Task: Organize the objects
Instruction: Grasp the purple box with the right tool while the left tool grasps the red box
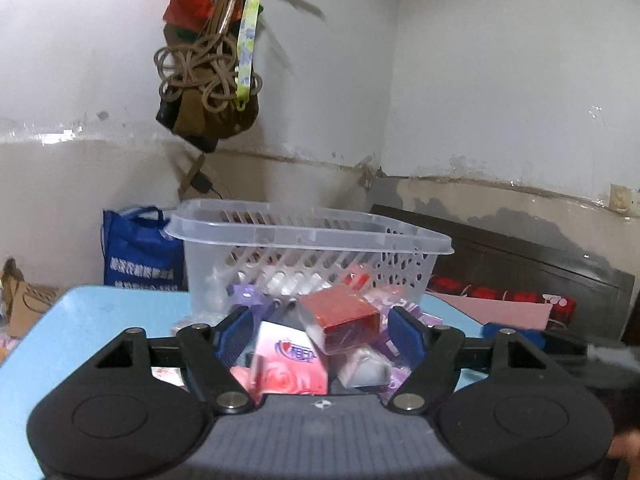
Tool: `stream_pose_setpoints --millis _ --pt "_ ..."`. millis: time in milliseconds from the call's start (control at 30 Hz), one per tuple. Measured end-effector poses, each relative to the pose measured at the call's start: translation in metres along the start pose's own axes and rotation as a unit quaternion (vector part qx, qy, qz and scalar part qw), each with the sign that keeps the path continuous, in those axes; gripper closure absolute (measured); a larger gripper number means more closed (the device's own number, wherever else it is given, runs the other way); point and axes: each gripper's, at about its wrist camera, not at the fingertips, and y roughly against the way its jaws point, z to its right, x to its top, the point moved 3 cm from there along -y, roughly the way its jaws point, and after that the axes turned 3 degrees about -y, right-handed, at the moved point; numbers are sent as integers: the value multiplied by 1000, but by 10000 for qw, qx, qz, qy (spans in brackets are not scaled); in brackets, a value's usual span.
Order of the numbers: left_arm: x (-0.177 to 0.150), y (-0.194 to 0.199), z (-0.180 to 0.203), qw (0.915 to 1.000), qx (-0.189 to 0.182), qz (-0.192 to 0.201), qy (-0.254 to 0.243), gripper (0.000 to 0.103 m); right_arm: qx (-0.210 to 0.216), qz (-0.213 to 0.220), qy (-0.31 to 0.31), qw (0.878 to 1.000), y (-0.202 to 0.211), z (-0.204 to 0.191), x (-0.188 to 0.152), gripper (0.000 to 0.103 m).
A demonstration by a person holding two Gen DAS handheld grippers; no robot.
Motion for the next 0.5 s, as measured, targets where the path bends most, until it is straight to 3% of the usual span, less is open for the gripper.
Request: stream_pose_setpoints --millis 67,300,333,367,500 --pt "2 -8 0 9998 -68 -98 164 26 41 -45 25 10000 -5 -1 2 44" --pt "-1 -38 12 9990 -22 -438 103 26 84 -108 -211 9997 -14 3 6 44" --pt "0 -41 12 9990 -45 -429 109 30 93 -120 -161 9998 -14 1 6 44" --pt "0 -42 13 9990 -66 -428 85 50 124 -137 -121 9998 -15 -1 7 44" --pt "0 -38 7 9991 92 -407 -82 51 181 -156 51 9997 -19 -11 10 44"
